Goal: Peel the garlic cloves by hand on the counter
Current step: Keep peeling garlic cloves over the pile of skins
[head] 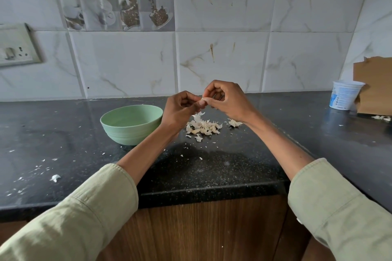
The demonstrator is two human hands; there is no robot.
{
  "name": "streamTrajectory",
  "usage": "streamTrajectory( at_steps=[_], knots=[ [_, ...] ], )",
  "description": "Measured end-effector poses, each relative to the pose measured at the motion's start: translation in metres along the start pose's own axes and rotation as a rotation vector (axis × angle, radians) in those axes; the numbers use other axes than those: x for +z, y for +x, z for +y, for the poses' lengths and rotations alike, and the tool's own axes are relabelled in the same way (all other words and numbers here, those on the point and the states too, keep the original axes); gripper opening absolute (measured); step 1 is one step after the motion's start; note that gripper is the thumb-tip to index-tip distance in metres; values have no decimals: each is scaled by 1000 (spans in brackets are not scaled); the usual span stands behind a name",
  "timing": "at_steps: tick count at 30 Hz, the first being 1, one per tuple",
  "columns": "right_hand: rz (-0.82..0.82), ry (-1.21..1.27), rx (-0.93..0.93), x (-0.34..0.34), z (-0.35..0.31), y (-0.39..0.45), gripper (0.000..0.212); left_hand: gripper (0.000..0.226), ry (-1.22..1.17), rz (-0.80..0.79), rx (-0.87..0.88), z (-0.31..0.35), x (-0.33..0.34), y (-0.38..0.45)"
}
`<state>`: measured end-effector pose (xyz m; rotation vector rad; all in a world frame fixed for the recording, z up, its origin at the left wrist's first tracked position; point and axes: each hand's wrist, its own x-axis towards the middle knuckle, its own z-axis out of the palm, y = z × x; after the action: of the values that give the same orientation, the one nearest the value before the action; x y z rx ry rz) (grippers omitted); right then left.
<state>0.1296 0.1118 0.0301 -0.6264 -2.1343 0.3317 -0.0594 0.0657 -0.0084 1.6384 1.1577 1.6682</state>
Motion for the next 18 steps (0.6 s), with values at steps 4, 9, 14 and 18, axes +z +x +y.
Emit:
streamTrajectory(
  at_steps=[4,9,14,18],
  knots=[
    [-19,-1,-1,-1,0,-1,10,26,-18,-4,-2,3,0,-2],
    [-23,-27,-30,1,-2,-3,8,23,18,-10,0,2,-2,-2],
    [-21,-65,-56,3,-1,-2,8,23,-5,-10,-13,1,-2,-2],
    [-39,-104,-57,6,0,-1,9,22,-30,4,-34,1,1,-2]
  ],
)
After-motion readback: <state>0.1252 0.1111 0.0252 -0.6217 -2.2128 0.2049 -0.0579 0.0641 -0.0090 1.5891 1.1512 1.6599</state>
